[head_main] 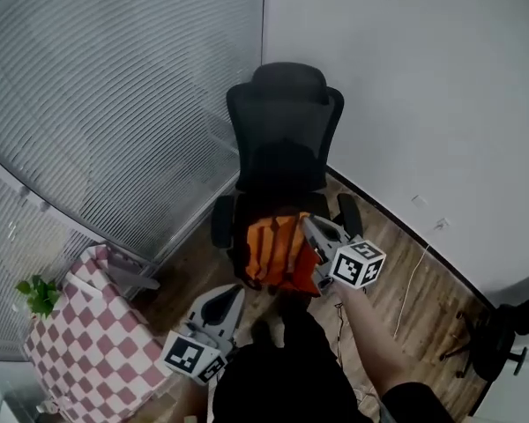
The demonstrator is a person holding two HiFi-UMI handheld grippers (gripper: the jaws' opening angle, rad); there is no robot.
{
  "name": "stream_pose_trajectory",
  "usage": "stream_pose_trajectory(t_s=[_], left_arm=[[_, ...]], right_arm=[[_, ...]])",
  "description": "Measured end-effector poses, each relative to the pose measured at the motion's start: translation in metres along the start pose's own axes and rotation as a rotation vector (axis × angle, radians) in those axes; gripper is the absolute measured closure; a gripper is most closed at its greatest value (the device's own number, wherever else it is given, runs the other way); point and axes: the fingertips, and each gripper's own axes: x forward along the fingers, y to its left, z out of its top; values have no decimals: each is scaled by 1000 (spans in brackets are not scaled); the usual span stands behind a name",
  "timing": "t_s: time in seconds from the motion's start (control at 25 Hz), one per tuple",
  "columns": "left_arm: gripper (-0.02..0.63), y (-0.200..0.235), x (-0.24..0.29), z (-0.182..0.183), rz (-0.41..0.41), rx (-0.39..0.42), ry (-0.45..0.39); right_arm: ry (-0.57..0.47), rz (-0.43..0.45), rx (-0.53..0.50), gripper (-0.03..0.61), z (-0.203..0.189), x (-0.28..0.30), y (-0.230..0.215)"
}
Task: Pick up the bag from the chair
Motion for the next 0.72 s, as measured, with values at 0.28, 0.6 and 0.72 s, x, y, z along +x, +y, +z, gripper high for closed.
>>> stream_pose_trajectory(t_s=[0.28,0.6,0.72], left_arm=[[580,-21,-1,6,-73,33,-14],[580,-48,-4,5,-67,42,-39],[580,-57,-6,6,-47,39,-42]], right_arm=[[-121,20,-52,551,20,-67,59],[-205,-17,-104,551,37,-138,95],[-221,-19,-130,551,46,-164,102]])
